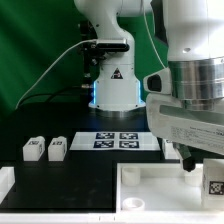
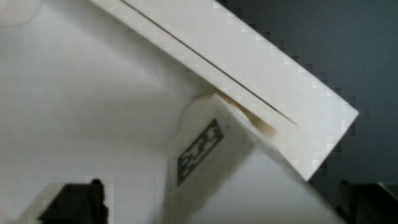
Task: Assemble one leg
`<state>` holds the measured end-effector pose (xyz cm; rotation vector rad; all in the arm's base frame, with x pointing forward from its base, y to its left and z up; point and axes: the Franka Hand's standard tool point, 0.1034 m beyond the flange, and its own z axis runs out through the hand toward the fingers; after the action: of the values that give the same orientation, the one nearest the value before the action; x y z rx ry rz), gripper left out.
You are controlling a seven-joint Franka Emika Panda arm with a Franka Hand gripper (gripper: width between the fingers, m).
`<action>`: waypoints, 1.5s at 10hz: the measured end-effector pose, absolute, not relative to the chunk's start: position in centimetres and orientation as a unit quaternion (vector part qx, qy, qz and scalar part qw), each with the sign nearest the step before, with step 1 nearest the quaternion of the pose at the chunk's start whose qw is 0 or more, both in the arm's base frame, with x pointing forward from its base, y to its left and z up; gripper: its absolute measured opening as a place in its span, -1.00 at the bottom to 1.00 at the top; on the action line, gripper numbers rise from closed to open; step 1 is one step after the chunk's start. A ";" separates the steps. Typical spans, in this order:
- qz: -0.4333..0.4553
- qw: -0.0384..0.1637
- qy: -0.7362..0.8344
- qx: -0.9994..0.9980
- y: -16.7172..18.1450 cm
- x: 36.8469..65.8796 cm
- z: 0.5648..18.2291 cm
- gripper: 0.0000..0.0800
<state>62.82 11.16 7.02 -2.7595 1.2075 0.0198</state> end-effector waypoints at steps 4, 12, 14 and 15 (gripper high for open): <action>-0.006 0.050 0.186 -0.981 11.3 62.7 6.9 0.62; 0.039 0.040 0.551 -0.833 12.0 63.2 6.8 -0.27; 0.051 0.031 0.722 -0.689 12.0 63.6 6.9 -0.27; 0.055 0.038 0.786 -0.615 12.0 63.6 6.9 -0.27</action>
Offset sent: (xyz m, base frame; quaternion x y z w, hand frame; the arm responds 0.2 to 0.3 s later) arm 0.0000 0.0000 0.0000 0.0000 0.0000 -0.1790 0.9838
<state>63.61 11.97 6.88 -1.8858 2.4118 0.1675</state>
